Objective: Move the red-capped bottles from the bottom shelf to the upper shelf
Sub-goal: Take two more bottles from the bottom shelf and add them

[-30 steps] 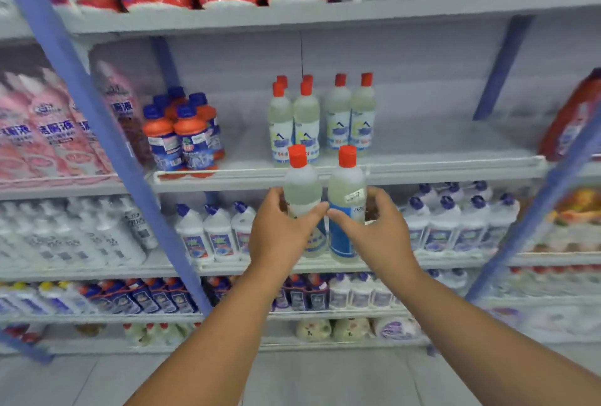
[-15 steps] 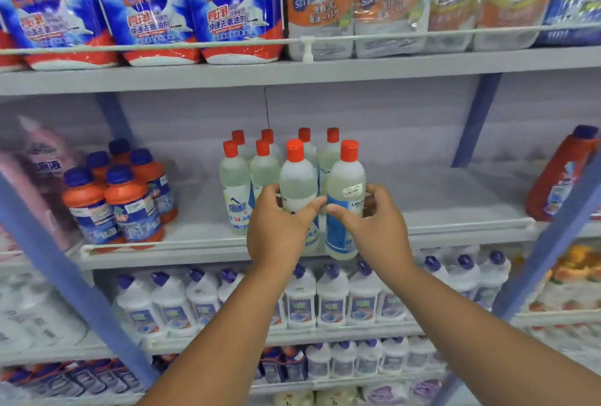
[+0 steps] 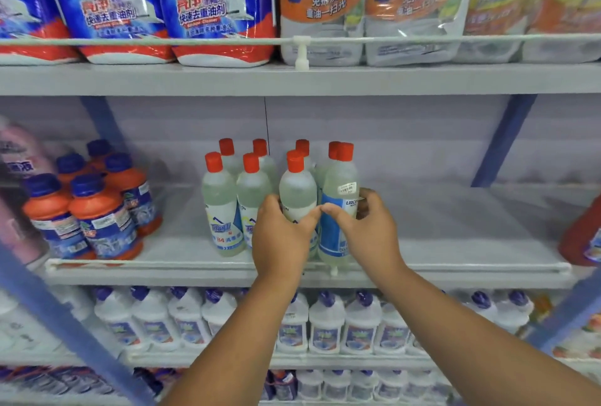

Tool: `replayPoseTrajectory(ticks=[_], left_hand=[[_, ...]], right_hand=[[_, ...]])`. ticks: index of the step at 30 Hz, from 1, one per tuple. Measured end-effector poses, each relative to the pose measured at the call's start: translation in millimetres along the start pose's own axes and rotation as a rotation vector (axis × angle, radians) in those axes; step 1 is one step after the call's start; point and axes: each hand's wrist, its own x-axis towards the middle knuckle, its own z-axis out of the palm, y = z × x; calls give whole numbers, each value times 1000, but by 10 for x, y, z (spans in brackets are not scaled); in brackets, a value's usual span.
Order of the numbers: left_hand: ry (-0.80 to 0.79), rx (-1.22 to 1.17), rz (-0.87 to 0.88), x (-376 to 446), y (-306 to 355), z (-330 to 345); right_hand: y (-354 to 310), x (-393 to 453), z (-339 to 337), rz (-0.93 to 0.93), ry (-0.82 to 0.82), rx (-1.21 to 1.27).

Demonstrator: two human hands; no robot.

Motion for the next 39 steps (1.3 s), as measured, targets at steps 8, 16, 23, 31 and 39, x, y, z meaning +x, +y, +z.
replayPoseTrajectory(ticks=[8,16,23,31,39], left_hand=[[-6,64,-2,9,-75,100],[-58,81,61,17,-231,152],[-126,256,-5,-101,-408,94],[-27,500,102,-109,-495,141],[16,518,125,-147,-545,96]], right_hand=[[107,115,-4,-35,-26,-45],[300,3,20,-65,-48,-85],[505,-115,-93,-86,-290,-176],[538,-114,68,-51,-202,-234],[550,-135,194,-50,-96,-307]])
